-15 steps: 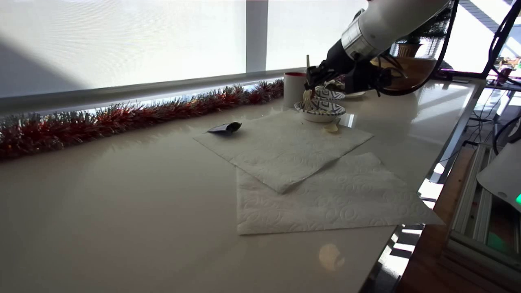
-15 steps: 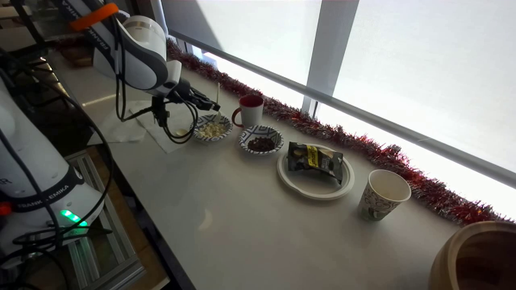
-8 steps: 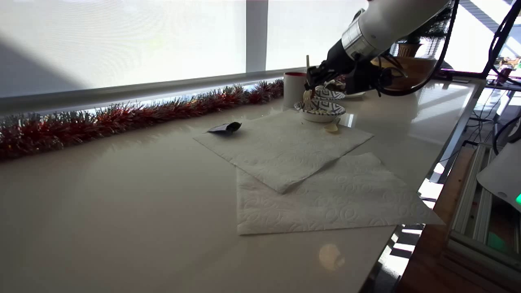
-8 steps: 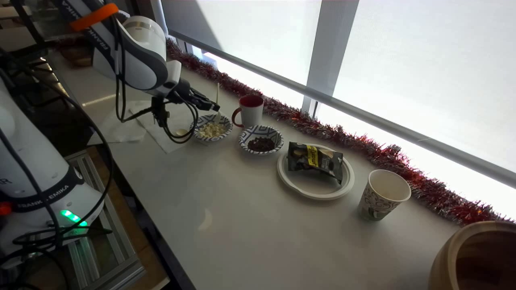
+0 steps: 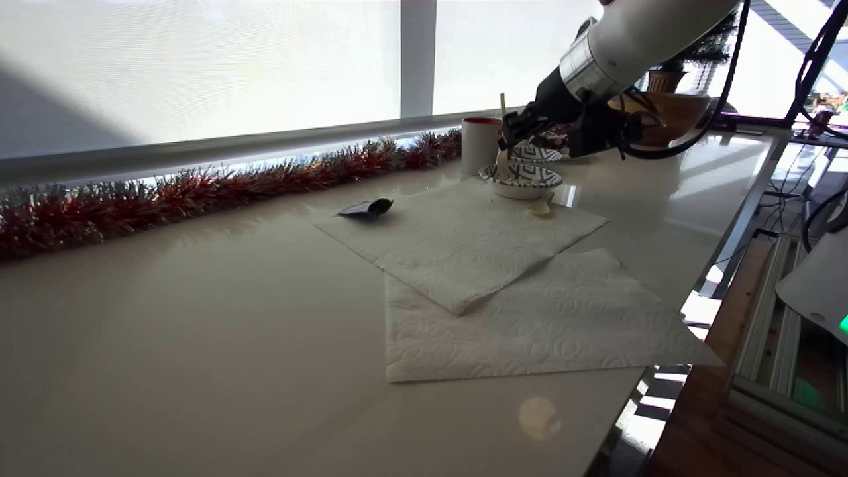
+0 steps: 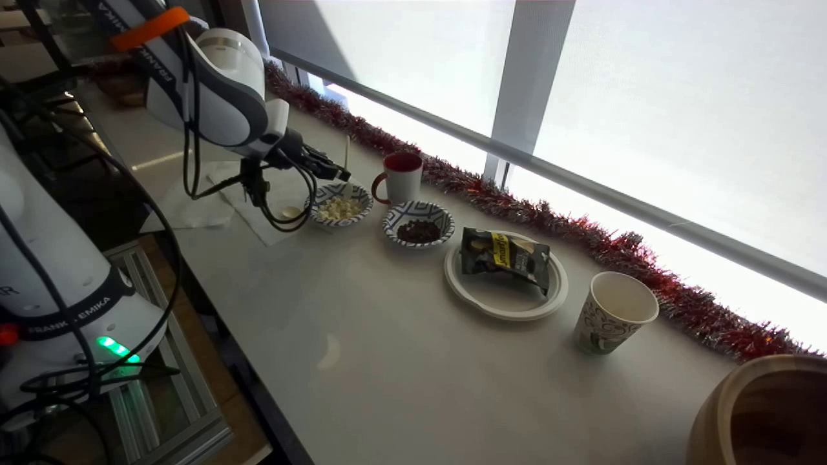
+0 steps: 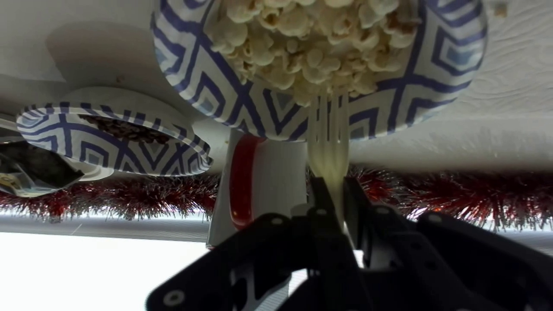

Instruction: Use the white fork to place one object from the bowl on the left into the mug.

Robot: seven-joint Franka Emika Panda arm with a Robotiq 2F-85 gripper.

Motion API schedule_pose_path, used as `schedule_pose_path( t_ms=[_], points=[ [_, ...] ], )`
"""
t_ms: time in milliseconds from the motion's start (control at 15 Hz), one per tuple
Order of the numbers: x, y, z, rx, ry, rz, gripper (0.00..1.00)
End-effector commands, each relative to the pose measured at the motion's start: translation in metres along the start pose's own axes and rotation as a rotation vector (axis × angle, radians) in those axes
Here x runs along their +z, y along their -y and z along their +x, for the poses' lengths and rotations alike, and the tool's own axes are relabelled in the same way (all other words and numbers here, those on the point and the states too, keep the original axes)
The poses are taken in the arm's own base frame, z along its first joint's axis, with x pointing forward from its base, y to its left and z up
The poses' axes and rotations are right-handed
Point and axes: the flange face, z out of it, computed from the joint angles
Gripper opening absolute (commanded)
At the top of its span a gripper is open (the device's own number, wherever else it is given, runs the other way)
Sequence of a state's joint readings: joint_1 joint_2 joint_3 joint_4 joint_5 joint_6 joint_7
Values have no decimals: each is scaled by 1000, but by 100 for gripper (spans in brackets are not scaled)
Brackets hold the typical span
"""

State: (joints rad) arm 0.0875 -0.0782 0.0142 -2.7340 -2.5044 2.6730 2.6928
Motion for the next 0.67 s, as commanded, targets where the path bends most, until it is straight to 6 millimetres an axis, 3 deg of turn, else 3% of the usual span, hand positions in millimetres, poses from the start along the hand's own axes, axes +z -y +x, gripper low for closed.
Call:
schedule_pose_path(
  t_ms=[0,600],
  points=[
    [-3,-4,-4,-27,-10,1,3],
    [5,-3,-13,-33,13,-5,3]
  ],
)
